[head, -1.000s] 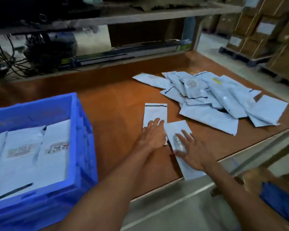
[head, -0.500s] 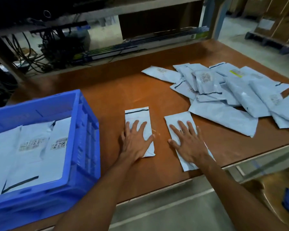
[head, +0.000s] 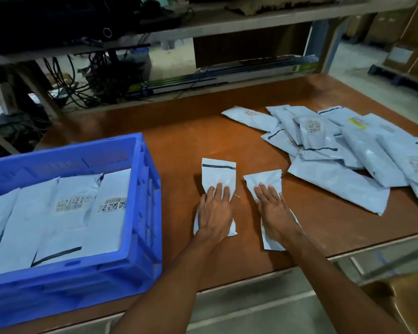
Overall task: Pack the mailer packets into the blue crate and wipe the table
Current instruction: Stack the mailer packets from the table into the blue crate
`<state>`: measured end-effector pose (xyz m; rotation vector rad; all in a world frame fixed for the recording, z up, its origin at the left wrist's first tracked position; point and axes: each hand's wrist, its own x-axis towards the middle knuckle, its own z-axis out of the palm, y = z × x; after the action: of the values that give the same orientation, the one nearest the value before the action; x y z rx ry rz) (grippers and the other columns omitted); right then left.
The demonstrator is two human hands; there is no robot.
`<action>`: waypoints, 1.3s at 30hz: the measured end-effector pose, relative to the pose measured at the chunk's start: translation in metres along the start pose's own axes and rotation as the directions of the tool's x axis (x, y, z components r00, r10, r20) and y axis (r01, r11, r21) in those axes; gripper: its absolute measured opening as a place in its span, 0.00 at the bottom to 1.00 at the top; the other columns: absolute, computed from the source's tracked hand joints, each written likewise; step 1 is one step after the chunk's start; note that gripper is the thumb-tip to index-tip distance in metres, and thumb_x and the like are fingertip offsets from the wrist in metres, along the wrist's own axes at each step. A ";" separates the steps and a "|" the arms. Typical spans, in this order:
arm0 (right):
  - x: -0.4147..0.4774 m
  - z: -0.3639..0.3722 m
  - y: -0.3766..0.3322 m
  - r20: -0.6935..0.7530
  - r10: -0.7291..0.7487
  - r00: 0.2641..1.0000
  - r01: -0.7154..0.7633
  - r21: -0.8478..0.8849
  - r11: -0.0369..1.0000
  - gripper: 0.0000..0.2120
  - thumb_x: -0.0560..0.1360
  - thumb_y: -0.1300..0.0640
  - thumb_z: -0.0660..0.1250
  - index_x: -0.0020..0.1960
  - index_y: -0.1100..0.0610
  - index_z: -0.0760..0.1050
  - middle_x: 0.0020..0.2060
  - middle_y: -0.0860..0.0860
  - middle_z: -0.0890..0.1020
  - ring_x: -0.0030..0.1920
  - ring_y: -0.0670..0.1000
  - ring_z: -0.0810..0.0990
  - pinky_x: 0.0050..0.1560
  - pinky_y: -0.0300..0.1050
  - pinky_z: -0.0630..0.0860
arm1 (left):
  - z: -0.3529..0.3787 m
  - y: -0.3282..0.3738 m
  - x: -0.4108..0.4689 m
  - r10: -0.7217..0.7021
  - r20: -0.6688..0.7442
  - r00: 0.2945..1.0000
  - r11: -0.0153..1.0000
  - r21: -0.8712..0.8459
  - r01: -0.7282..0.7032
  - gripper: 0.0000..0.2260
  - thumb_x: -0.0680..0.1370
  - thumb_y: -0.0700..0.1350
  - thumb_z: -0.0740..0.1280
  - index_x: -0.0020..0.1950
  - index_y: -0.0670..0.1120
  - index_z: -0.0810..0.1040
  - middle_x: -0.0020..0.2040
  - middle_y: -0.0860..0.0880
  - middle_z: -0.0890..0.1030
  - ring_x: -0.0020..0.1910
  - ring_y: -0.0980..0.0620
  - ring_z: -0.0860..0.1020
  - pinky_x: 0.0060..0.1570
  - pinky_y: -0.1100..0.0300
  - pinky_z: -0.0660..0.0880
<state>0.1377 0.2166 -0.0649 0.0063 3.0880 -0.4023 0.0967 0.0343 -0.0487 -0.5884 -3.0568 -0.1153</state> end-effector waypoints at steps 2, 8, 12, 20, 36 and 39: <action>0.002 -0.012 -0.011 -0.097 0.016 0.995 -0.011 0.055 0.998 0.25 0.83 0.50 0.40 0.80 0.51 0.47 0.80 0.49 0.49 0.79 0.52 0.43 0.77 0.51 0.43 | -0.025 -0.002 0.003 -0.016 -0.074 0.997 1.000 -0.002 0.016 0.24 0.82 0.46 0.56 0.79 0.46 0.60 0.79 0.45 0.60 0.76 0.42 0.61 0.70 0.47 0.63; 0.038 -0.113 -0.104 -0.428 -0.045 0.903 0.101 0.110 0.989 0.23 0.85 0.50 0.47 0.79 0.53 0.55 0.79 0.51 0.57 0.79 0.53 0.51 0.77 0.56 0.52 | -0.180 -0.028 0.003 -0.005 -0.433 0.901 1.000 0.012 0.011 0.22 0.81 0.46 0.51 0.75 0.46 0.65 0.76 0.47 0.66 0.72 0.42 0.64 0.65 0.49 0.63; 0.050 -0.160 -0.206 -0.592 -0.132 0.795 0.268 0.147 0.952 0.24 0.84 0.50 0.49 0.77 0.57 0.61 0.76 0.55 0.63 0.77 0.59 0.57 0.75 0.58 0.59 | -0.258 -0.118 -0.036 -0.048 -0.551 0.833 0.993 0.063 0.098 0.22 0.80 0.45 0.57 0.75 0.48 0.65 0.76 0.49 0.66 0.71 0.40 0.64 0.63 0.46 0.65; 0.042 -0.098 -0.419 -0.463 -0.343 0.817 0.431 0.096 0.897 0.22 0.84 0.51 0.48 0.73 0.56 0.67 0.73 0.53 0.69 0.73 0.59 0.65 0.69 0.58 0.67 | -0.238 -0.357 -0.151 -0.174 -0.354 0.919 0.962 0.140 0.236 0.20 0.80 0.45 0.56 0.73 0.48 0.65 0.71 0.49 0.70 0.64 0.38 0.68 0.54 0.44 0.70; 0.074 -0.019 -0.475 0.387 -0.217 0.896 0.292 -0.148 0.945 0.35 0.79 0.37 0.53 0.80 0.44 0.42 0.80 0.48 0.44 0.79 0.58 0.44 0.76 0.62 0.50 | -0.170 -0.434 -0.134 -0.212 0.388 0.897 0.974 0.014 0.225 0.33 0.81 0.65 0.50 0.80 0.56 0.40 0.81 0.50 0.39 0.79 0.37 0.43 0.74 0.36 0.51; 0.085 -0.013 -0.468 0.467 -0.185 0.865 0.299 -0.182 0.937 0.41 0.77 0.32 0.55 0.78 0.42 0.33 0.79 0.48 0.36 0.79 0.58 0.40 0.76 0.62 0.47 | -0.168 -0.431 -0.130 -0.180 0.504 0.845 0.983 0.054 0.177 0.36 0.80 0.66 0.50 0.79 0.54 0.34 0.80 0.47 0.36 0.78 0.36 0.41 0.75 0.39 0.47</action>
<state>0.0485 -0.2322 0.0652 -0.4266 2.6590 -0.0054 0.0589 -0.4261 0.0843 -0.3753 -3.6225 0.0578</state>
